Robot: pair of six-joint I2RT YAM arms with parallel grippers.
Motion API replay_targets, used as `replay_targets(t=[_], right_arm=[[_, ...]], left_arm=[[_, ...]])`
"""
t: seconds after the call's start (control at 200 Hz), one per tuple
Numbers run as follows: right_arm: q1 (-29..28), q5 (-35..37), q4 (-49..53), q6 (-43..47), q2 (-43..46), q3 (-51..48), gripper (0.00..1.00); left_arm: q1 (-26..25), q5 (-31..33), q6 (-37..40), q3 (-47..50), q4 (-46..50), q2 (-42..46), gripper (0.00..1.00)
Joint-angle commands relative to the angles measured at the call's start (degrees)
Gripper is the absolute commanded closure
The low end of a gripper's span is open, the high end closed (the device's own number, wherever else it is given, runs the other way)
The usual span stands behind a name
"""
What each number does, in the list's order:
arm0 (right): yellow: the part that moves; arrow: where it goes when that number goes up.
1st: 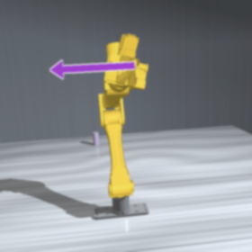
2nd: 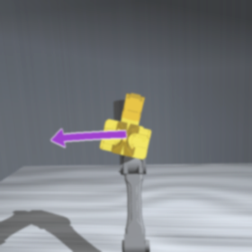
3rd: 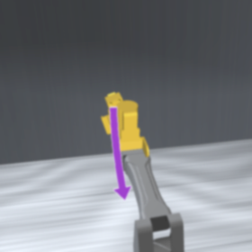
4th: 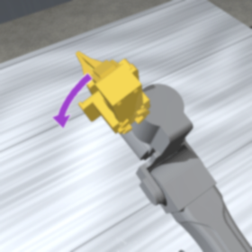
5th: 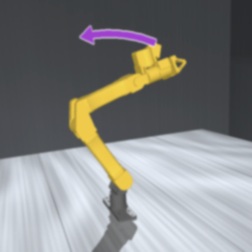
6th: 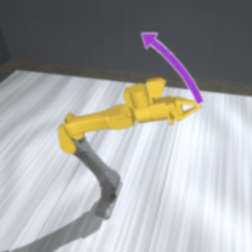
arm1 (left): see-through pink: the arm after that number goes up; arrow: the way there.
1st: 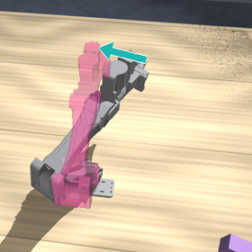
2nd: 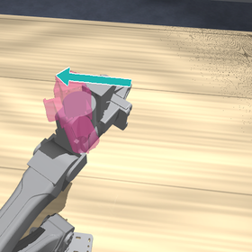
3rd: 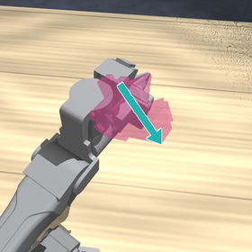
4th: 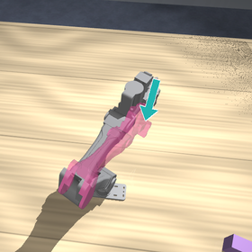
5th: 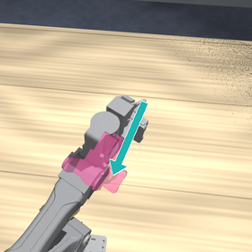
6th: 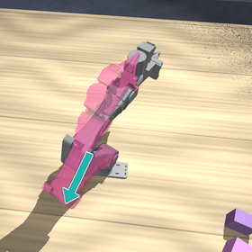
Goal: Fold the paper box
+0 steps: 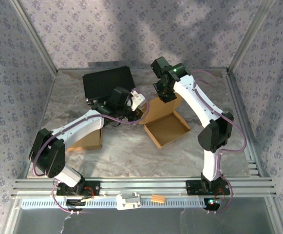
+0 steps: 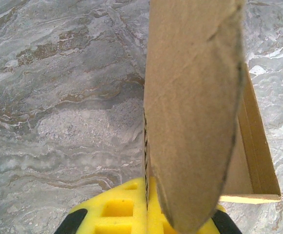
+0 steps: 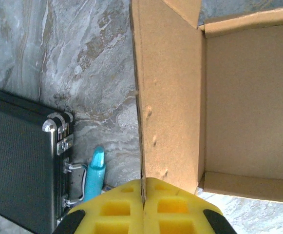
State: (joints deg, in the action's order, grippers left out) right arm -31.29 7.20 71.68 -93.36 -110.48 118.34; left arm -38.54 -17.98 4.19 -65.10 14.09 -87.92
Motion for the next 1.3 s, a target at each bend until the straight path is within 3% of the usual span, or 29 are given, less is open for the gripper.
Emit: replay_targets(t=[0.0, 0.06, 0.195, 0.28, 0.37, 0.465, 0.545, 0.7, 0.85, 1.089, 1.294], right_arm=[[1.2, -1.6, -3.2, 8.7, 2.1, -0.8, 0.86], [2.4, -0.9, -4.6, 20.3, 2.7, 1.1, 0.73], [4.4, 1.3, -10.8, 50.0, 7.7, 0.1, 0.43], [7.4, -9.1, -23.4, 67.6, 16.6, -12.6, 0.44], [13.0, -24.7, -33.8, 79.4, 26.1, -28.4, 0.45], [19.6, -34.1, -36.7, 85.6, 30.9, -37.4, 0.45], [21.7, -35.1, -39.3, 90.3, 32.8, -42.6, 0.44], [20.7, -35.3, -44.0, 99.0, 32.8, -51.1, 0.45], [20.1, -36.8, -48.9, 101.6, 30.3, -57.3, 0.46], [18.7, -33.4, -53.0, 104.8, 25.6, -57.0, 0.45], [19.0, -37.4, -54.8, 108.9, 20.8, -54.2, 0.46]], left_arm=[[-0.7, 0.5, 5.2, -2.0, 2.8, 1.8, 1.0], [0.3, -1.3, 8.6, -1.8, 5.0, 3.3, 1.0], [6.4, -13.3, 15.4, -3.6, 13.6, 5.0, 1.0], [8.8, -15.9, 24.0, -3.3, 18.1, 6.2, 1.0], [12.4, -18.8, 29.2, -3.0, 20.3, 6.6, 1.0], [15.2, -20.2, 33.9, -3.9, 22.4, 5.5, 1.0], [16.5, -19.1, 36.5, -4.9, 22.7, 4.3, 1.0], [19.0, -18.6, 38.3, -8.5, 24.4, 1.4, 1.0], [19.4, -18.2, 39.1, -9.8, 24.5, -0.3, 1.0], [19.4, -17.4, 39.1, -8.7, 23.7, -1.2, 1.0], [19.8, -17.2, 38.6, -8.8, 23.3, -1.7, 1.0]])
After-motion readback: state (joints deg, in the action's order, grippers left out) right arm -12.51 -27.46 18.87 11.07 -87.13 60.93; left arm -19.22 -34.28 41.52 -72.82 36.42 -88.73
